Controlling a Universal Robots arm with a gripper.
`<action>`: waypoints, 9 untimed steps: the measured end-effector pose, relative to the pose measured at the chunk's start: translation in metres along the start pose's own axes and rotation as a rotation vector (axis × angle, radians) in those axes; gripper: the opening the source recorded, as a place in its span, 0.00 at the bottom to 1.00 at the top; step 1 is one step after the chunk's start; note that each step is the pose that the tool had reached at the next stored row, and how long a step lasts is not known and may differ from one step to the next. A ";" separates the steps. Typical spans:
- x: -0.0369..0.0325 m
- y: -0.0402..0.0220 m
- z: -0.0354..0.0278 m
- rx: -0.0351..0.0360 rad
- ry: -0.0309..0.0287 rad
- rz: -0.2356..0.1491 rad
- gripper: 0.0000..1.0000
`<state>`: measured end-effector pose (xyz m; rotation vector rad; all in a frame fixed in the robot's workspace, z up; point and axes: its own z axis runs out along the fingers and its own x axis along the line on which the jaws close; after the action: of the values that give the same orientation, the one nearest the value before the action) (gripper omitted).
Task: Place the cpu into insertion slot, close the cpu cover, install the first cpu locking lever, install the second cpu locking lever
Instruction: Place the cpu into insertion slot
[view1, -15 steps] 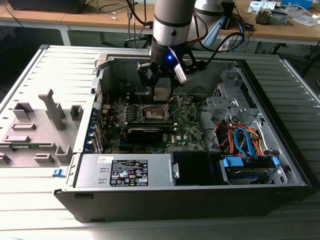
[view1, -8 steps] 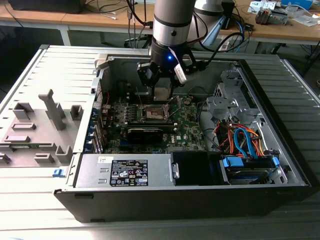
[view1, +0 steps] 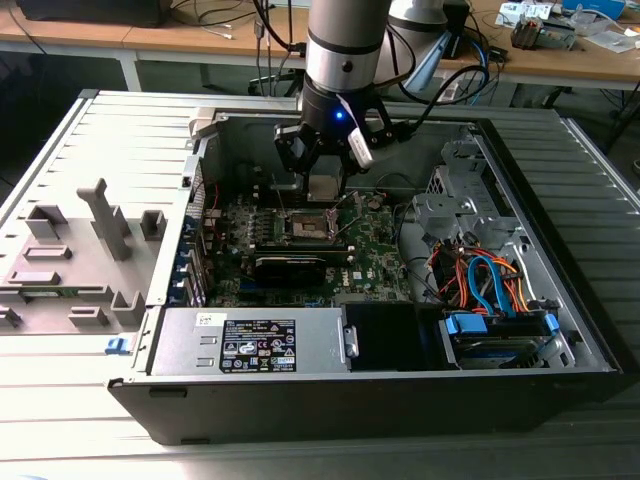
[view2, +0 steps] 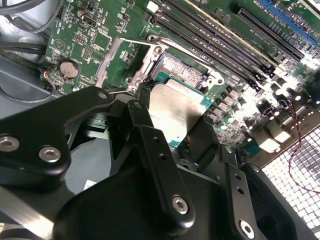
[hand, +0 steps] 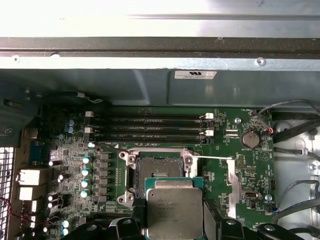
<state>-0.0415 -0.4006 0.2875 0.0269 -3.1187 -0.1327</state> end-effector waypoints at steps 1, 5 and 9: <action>0.0000 0.0000 0.0000 0.0000 -0.0005 0.005 0.55; 0.0001 0.0000 0.0000 0.0001 -0.0017 0.020 0.55; 0.0001 -0.0001 0.0001 0.0003 -0.0026 0.031 0.55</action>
<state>-0.0416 -0.4007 0.2875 -0.0216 -3.1200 -0.1319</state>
